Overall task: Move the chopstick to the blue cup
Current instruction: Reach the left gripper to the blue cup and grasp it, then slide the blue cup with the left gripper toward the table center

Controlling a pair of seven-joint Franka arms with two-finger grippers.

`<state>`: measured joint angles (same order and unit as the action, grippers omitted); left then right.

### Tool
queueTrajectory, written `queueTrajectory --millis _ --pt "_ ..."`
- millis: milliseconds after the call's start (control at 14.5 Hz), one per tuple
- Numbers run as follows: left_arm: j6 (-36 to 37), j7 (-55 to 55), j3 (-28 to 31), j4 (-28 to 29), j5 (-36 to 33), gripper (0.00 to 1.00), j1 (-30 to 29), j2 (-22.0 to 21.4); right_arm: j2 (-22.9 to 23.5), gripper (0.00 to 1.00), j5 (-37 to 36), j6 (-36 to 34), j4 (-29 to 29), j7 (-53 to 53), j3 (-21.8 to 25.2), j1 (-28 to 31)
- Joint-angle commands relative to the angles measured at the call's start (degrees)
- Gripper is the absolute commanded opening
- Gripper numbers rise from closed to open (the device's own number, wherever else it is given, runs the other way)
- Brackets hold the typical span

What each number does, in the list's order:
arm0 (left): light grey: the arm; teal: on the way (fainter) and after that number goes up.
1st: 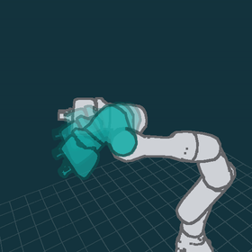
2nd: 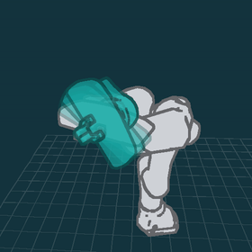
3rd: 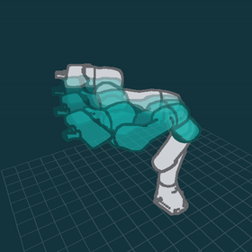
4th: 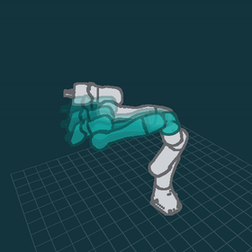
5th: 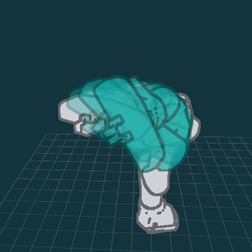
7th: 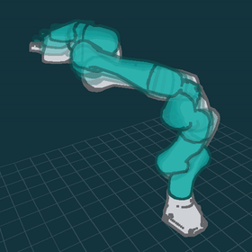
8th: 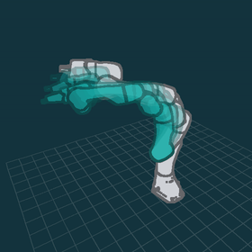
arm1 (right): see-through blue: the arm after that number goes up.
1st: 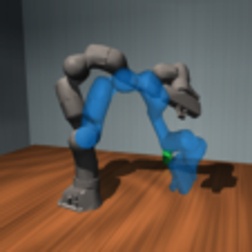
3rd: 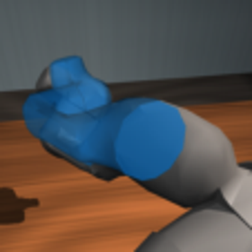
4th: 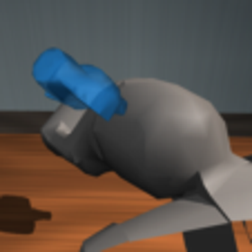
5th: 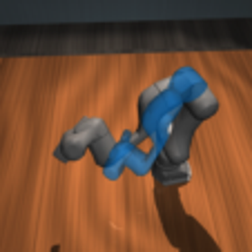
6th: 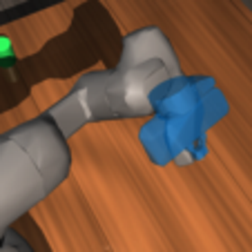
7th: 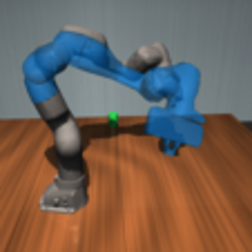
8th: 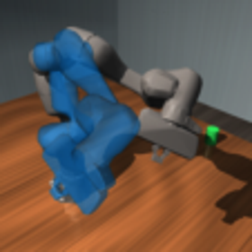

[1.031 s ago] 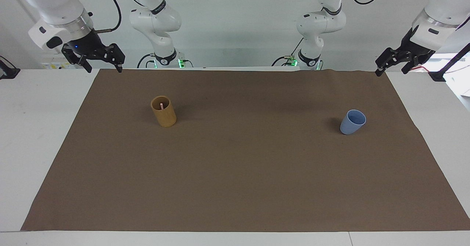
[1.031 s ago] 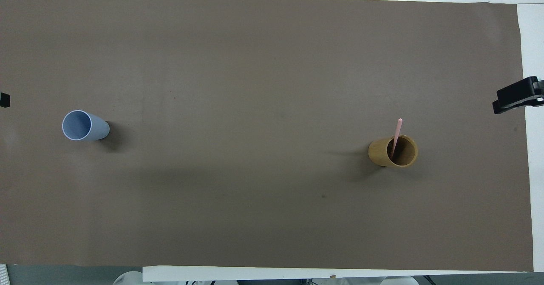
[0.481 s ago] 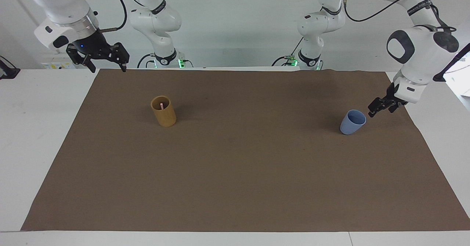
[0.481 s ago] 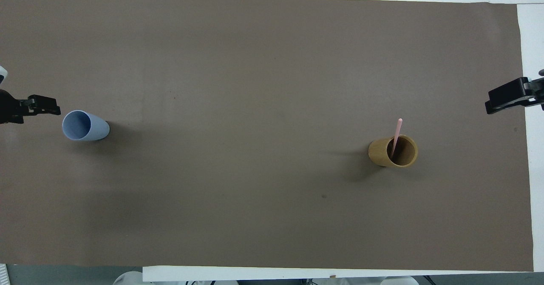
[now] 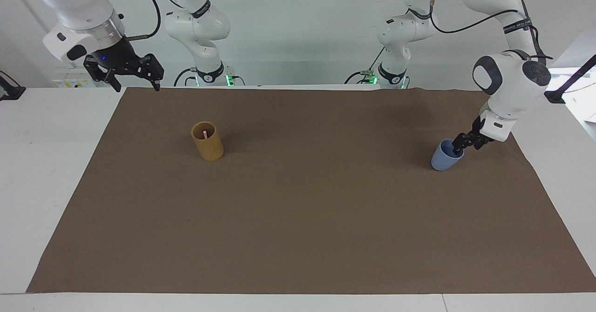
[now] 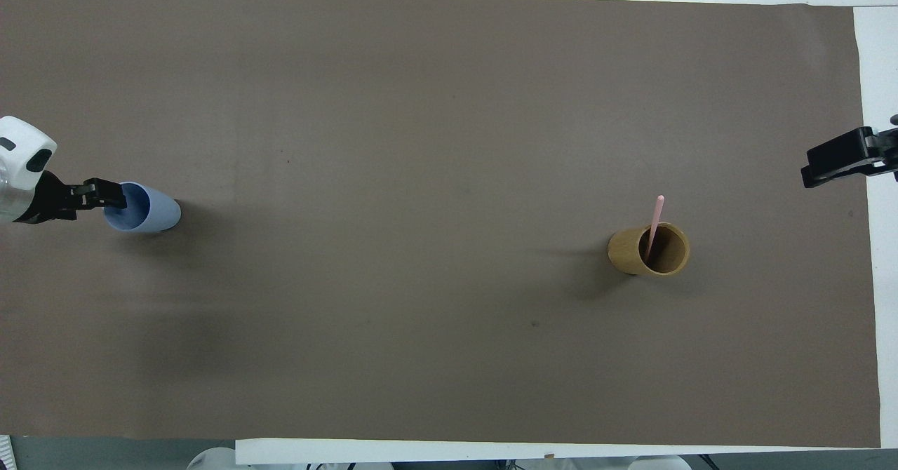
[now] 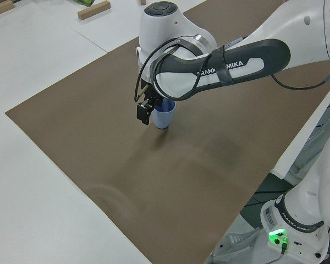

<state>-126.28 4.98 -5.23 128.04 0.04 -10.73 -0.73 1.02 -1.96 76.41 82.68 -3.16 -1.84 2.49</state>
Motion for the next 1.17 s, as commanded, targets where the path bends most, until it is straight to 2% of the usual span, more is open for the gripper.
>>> queueTrajectory --millis 0,138,412,619,825,962,1031,1100 --pt "-1.78 5.04 0.05 1.52 -0.13 0.00 2.02 -0.94 -0.31 1.00 -0.41 -0.65 -0.24 -1.24 -0.18 0.24" --pt "-1.52 6.53 0.04 0.64 -0.13 0.00 3.77 -0.68 -0.31 1.00 -0.41 -0.65 -0.24 -1.24 -0.18 0.24" --pt "3.41 27.57 0.04 -5.51 -0.92 0.00 18.60 1.08 -0.31 1.00 -0.41 -0.65 -0.24 -1.24 -0.27 0.15" --pt "2.45 40.69 -0.22 -4.73 -0.92 0.00 28.89 0.73 -0.31 1.00 -0.41 -0.73 -0.24 -1.24 -0.18 0.24" --pt "-2.64 49.75 -0.22 -3.68 -0.83 0.00 38.65 1.95 -0.31 1.00 -0.41 -0.73 -0.24 -1.24 -0.18 0.24" --pt "-5.02 51.44 -0.31 -3.67 -0.49 0.00 40.26 3.45 -0.31 1.00 -0.33 -0.73 -0.15 -1.15 -0.27 0.24" --pt "-6.42 52.23 -0.31 -3.67 -0.39 0.03 40.35 3.98 -0.31 1.00 -0.41 -0.73 -0.15 -1.15 -0.27 0.15" --pt "-7.04 52.41 -0.39 -3.59 -0.39 0.10 40.35 4.59 -0.40 1.00 -0.33 -0.73 0.02 -0.98 -0.27 0.15"
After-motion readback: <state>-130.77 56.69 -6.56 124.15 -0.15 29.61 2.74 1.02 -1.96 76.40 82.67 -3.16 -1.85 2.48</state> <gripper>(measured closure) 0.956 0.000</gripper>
